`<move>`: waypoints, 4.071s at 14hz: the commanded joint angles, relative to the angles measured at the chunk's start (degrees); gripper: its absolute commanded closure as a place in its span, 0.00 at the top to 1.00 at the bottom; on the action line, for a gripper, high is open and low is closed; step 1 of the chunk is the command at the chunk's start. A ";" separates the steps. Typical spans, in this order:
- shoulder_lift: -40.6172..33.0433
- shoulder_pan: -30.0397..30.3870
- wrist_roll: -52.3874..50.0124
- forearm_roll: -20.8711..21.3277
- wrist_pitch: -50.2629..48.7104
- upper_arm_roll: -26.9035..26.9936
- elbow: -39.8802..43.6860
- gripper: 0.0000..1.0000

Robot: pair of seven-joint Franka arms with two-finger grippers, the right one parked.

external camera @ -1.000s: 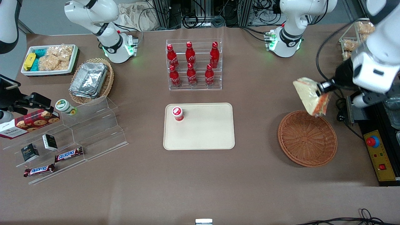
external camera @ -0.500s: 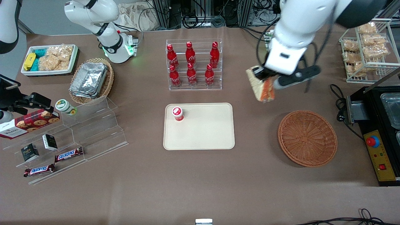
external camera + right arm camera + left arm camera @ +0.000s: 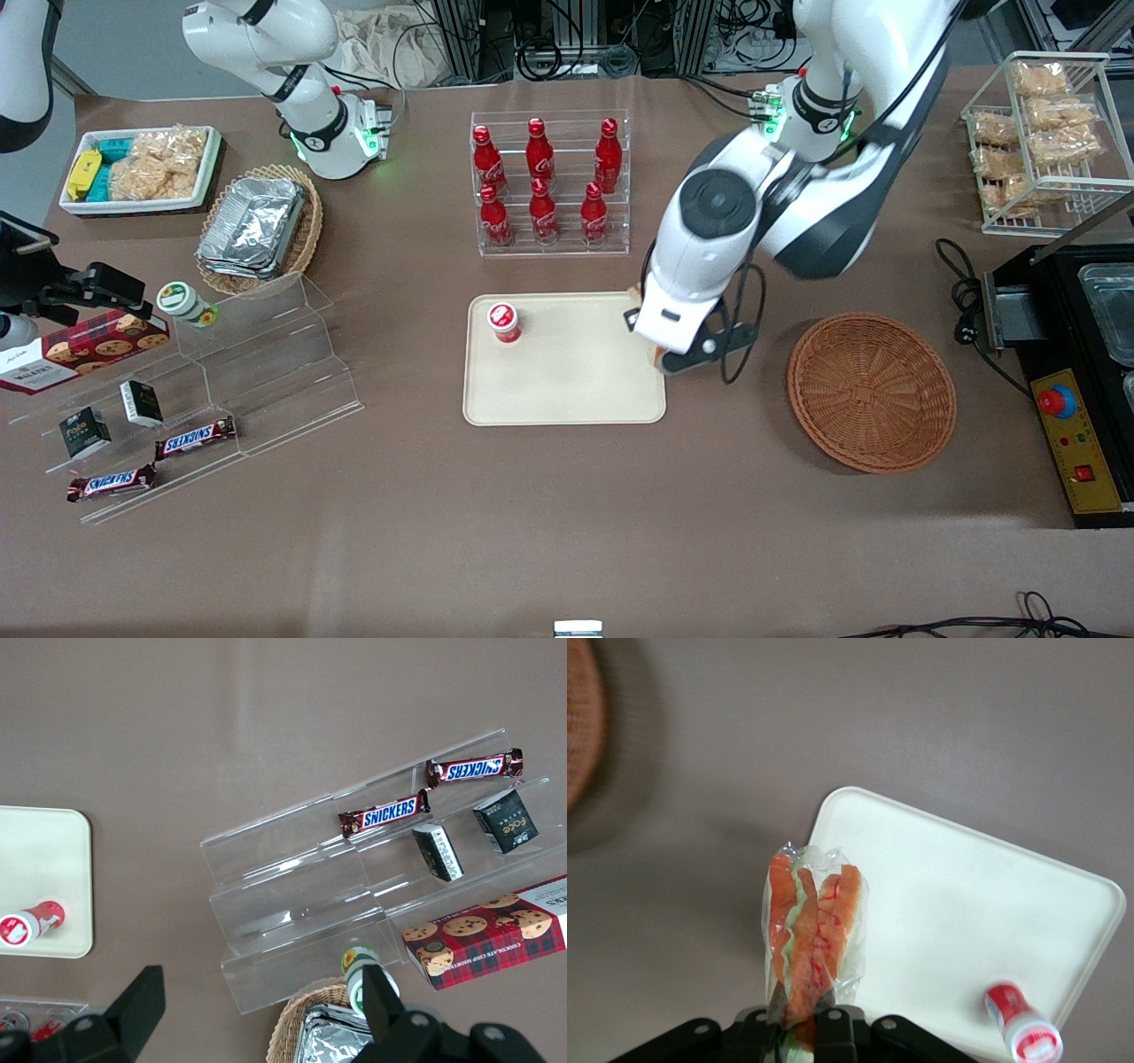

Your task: Place sandwich from basket to tray

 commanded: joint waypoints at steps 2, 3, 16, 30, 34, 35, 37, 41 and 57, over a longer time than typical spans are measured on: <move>8.43 -2.03 -5.72 5.92 5.64 -0.12 2.07 0.02; 9.58 -2.21 -5.81 6.54 6.52 -0.12 2.07 0.02; 5.92 -0.19 -13.08 9.27 9.35 0.05 2.25 1.00; -15.27 15.88 3.12 -1.87 -9.27 -0.12 2.25 1.00; -18.44 18.80 19.12 -6.71 -13.76 4.33 2.25 1.00; -19.58 17.41 23.50 -7.94 -14.20 7.49 2.08 1.00; -21.08 12.76 32.38 -10.75 -16.49 16.44 2.07 1.00; -25.47 9.92 43.91 -12.96 -16.76 24.65 -2.13 1.00; -36.21 7.64 59.42 -13.40 -16.23 33.89 -13.41 1.00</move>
